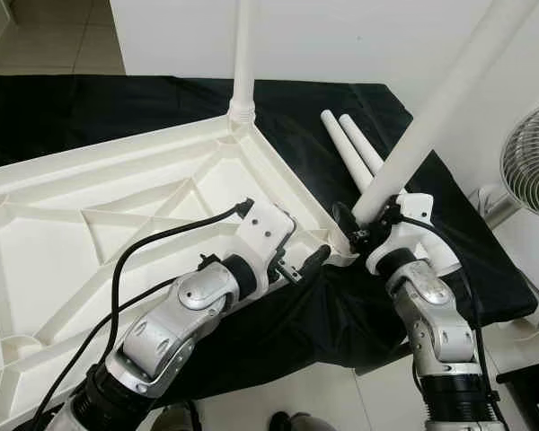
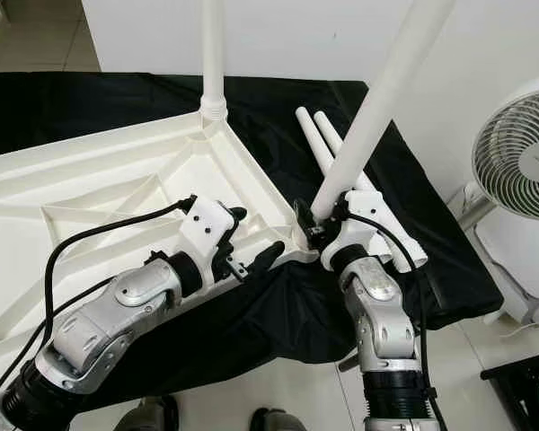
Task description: Building children table
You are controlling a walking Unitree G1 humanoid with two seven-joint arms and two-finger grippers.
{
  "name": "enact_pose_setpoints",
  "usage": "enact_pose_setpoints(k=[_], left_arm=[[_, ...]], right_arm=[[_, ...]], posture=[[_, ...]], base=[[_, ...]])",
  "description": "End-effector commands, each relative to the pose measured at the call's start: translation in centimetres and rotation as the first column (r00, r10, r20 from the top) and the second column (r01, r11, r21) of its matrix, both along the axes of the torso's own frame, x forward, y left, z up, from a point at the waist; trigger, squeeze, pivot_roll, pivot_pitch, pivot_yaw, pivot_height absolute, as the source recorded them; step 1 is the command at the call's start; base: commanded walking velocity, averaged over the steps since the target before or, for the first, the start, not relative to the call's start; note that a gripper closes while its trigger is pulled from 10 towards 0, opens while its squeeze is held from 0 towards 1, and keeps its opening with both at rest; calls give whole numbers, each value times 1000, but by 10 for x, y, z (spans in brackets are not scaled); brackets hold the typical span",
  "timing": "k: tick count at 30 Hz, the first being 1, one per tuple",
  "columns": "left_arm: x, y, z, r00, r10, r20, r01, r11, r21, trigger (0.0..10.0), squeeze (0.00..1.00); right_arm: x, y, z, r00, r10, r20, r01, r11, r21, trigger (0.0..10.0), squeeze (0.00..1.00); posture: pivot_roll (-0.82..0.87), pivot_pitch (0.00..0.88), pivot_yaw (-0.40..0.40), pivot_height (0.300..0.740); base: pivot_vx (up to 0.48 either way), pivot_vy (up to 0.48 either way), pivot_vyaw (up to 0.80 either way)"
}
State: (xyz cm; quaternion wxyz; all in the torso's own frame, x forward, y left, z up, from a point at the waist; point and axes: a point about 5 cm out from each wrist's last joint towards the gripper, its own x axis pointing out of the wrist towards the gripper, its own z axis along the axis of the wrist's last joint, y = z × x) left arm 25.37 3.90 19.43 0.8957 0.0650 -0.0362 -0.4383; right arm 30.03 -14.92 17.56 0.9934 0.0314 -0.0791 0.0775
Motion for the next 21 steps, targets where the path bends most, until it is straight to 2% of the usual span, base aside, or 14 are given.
enact_pose_setpoints(k=[1, 2, 4, 6, 11, 15, 19, 20, 21], left_arm=[[-6, -5, -10, 995, -90, -31, 91, 996, 26, 10000, 0], [-6, -5, -10, 995, -90, -31, 91, 996, 26, 10000, 0], [-5, -4, -13, 997, -71, -33, 72, 997, 11, 10000, 0], [4, 3, -21, 999, -5, -43, 6, 1000, 8, 10000, 0], [12, 9, -24, 998, 48, -42, -49, 999, -17, 10000, 0], [13, 10, -20, 998, 56, -30, -57, 997, -43, 10000, 0], [9, 7, -18, 1000, 15, 4, -15, 999, -52, 10000, 0], [9, 7, -18, 1000, 11, 6, -10, 999, -52, 10000, 0], [9, 7, -18, 1000, 11, 6, -10, 999, -52, 10000, 0]], right_arm=[[-4, -2, -16, 988, -121, -91, 122, 992, 7, 10000, 0], [-4, -2, -16, 988, -121, -91, 122, 992, 7, 10000, 0], [-5, 3, -19, 975, -193, -107, 195, 981, 14, 10000, 0], [-2, 9, -22, 962, -239, -129, 245, 969, 30, 10000, 0], [1, 15, -22, 958, -258, -123, 263, 964, 27, 10000, 0], [1, 17, -23, 954, -274, -122, 279, 960, 21, 10000, 0], [0, 19, -23, 963, -253, -96, 256, 967, 17, 10000, 0], [-1, 19, -24, 966, -237, -99, 242, 969, 45, 10000, 1000], [-1, 19, -24, 966, -237, -99, 242, 969, 45, 10000, 1000]], posture=[[61, 127, -93, 740], [61, 127, -93, 740], [66, 117, -93, 740], [66, 117, -93, 740], [70, 103, -95, 740], [70, 103, -95, 740], [75, 100, -101, 740], [75, 100, -101, 740], [75, 100, -101, 740]], base=[[0, 0, 0], [0, 0, 0], [0, 0, 0], [0, 0, 0], [0, 0, 0], [0, 0, 0], [0, 0, 0], [0, 0, 0], [0, 0, 0]])
